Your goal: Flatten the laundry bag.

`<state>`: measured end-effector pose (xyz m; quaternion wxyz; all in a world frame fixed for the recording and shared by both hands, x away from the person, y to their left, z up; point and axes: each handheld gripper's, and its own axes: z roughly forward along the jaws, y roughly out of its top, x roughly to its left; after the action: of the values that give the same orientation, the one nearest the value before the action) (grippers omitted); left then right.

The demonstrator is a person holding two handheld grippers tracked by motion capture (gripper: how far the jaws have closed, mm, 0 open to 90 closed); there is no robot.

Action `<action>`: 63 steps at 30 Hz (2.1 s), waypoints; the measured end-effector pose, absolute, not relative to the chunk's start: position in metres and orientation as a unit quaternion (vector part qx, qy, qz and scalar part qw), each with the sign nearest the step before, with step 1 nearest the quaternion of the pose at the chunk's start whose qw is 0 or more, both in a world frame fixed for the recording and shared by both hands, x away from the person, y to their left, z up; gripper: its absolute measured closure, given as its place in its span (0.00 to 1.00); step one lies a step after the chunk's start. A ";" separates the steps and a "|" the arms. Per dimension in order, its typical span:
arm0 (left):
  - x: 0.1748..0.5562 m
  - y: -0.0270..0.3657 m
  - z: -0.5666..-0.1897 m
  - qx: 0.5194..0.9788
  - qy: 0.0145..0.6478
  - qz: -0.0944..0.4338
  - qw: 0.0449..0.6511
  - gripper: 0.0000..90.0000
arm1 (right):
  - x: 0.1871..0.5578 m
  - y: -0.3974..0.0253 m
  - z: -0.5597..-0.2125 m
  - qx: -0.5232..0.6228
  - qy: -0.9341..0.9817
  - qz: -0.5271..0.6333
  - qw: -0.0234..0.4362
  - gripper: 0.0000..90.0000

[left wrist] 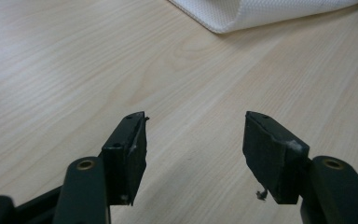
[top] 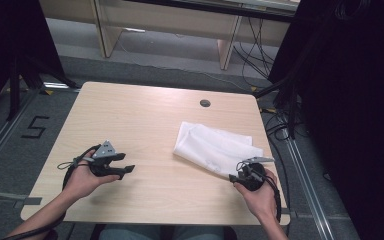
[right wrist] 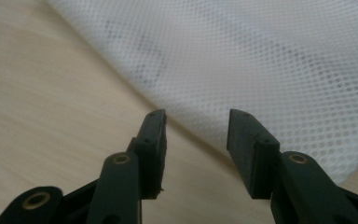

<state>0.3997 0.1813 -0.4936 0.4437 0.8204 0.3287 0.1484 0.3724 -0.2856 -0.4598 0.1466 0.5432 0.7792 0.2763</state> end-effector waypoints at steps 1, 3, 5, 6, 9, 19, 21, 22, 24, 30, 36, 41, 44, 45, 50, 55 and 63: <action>0.399 0.181 -0.494 0.823 0.332 0.148 0.437 0.44 | 0.375 -0.288 -0.459 0.547 0.775 0.278 0.150 0.65; 0.399 0.180 -0.494 0.820 0.335 0.146 0.441 0.45 | 0.379 -0.293 -0.458 0.551 0.772 0.274 0.158 0.67; 0.399 0.179 -0.494 0.816 0.336 0.145 0.448 0.47 | 0.381 -0.296 -0.458 0.555 0.769 0.274 0.158 0.68; 0.399 0.179 -0.494 0.817 0.328 0.150 0.451 0.47 | 0.382 -0.300 -0.459 0.559 0.767 0.272 0.159 0.72; 0.398 0.180 -0.493 0.820 0.316 0.154 0.452 0.51 | 0.386 -0.315 -0.459 0.573 0.758 0.266 0.165 0.87; 0.396 0.179 -0.490 0.805 0.331 0.143 0.470 0.52 | 0.404 -0.342 -0.451 0.620 0.717 0.264 0.182 1.00; 0.397 0.178 -0.491 0.806 0.327 0.140 0.473 0.52 | 0.408 -0.348 -0.452 0.619 0.715 0.254 0.200 1.00; 0.397 0.174 -0.492 0.808 0.326 0.137 0.471 0.52 | 0.409 -0.348 -0.450 0.638 0.700 0.257 0.189 1.00; 0.396 0.173 -0.492 0.809 0.327 0.136 0.469 0.52 | 0.411 -0.353 -0.452 0.639 0.698 0.253 0.203 1.00; 0.396 0.172 -0.492 0.811 0.329 0.138 0.464 0.52 | 0.424 -0.373 -0.460 0.648 0.672 0.279 0.226 0.75; 0.397 0.173 -0.492 0.813 0.320 0.141 0.465 0.51 | 0.425 -0.363 -0.464 0.701 0.636 0.269 0.179 0.65; 0.395 0.175 -0.494 0.817 0.323 0.137 0.458 0.51 | 0.427 -0.363 -0.466 0.709 0.632 0.271 0.155 0.66; 0.394 0.177 -0.491 0.813 0.324 0.138 0.463 0.51 | 0.430 -0.362 -0.469 0.686 0.649 0.274 0.180 0.67; 0.394 0.177 -0.491 0.813 0.324 0.138 0.463 0.51 | 0.430 -0.362 -0.469 0.686 0.649 0.274 0.180 0.67; 0.394 0.177 -0.491 0.811 0.329 0.139 0.463 0.51 | 0.434 -0.362 -0.471 0.661 0.672 0.275 0.189 0.71; 0.393 0.176 -0.493 0.814 0.322 0.138 0.463 0.51 | 0.434 -0.361 -0.470 0.650 0.686 0.269 0.184 0.76; 0.393 0.177 -0.492 0.814 0.322 0.141 0.463 0.51 | 0.440 -0.347 -0.468 0.636 0.712 0.232 0.187 0.92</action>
<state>0.3931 0.1772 -0.4918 0.4625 0.8140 0.3220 0.1408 0.4399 -0.3471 -0.4679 0.1867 0.6356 0.7122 0.2322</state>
